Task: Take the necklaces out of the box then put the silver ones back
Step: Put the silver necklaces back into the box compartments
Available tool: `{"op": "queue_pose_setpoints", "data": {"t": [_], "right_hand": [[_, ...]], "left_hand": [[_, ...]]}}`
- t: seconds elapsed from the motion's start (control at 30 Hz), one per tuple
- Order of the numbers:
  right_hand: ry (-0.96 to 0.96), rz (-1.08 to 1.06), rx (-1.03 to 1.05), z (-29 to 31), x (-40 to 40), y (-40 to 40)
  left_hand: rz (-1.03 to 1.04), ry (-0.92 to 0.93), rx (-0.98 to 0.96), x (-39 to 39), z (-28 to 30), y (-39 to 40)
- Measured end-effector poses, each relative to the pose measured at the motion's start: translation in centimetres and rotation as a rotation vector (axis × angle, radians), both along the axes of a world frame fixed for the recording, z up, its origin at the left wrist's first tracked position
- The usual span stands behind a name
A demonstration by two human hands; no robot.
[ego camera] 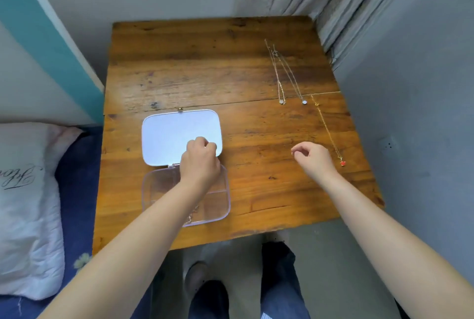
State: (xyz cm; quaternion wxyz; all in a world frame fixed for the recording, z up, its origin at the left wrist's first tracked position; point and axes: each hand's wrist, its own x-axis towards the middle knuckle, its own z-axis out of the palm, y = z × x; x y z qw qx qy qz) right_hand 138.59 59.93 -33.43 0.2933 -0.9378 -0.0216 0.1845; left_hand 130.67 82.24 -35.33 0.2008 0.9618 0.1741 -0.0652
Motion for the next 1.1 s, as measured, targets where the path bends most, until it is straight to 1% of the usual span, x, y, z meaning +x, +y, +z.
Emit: {"op": "queue_pose_setpoints", "data": {"t": [0.1, 0.2, 0.4, 0.57, 0.77, 0.93, 1.0, 1.1], "right_hand": [[-0.015, -0.004, -0.046, -0.4, 4.2, -2.4], [-0.028, 0.050, -0.091, -1.3, 8.8, -3.7], [-0.089, 0.241, -0.168, -3.9, 16.9, -4.3], [-0.133, 0.420, -0.167, -6.1, 20.3, -3.2], [-0.160, 0.512, -0.162, -6.9, 21.7, -3.0], [-0.120, 0.575, -0.211, -6.1, 22.3, -2.6], [-0.114, 0.573, -0.206, -5.7, 22.4, -2.6], [-0.091, 0.574, -0.215, -5.5, 22.6, -2.6]], "left_hand": [[-0.052, 0.011, 0.008, 4.5, 0.0, -3.2], [-0.052, 0.026, -0.003, 8.6, -0.7, -6.1], [-0.006, 0.115, -0.040, 16.3, -3.1, -10.7], [0.060, 0.047, -0.088, 20.8, -5.2, -12.7], [0.104, -0.026, -0.080, 23.0, -6.3, -13.3], [-0.021, 0.087, 0.082, 23.3, -5.6, -13.5], [-0.016, 0.096, 0.087, 23.1, -5.5, -13.3], [0.007, 0.082, 0.047, 22.5, -5.7, -12.7]]}}
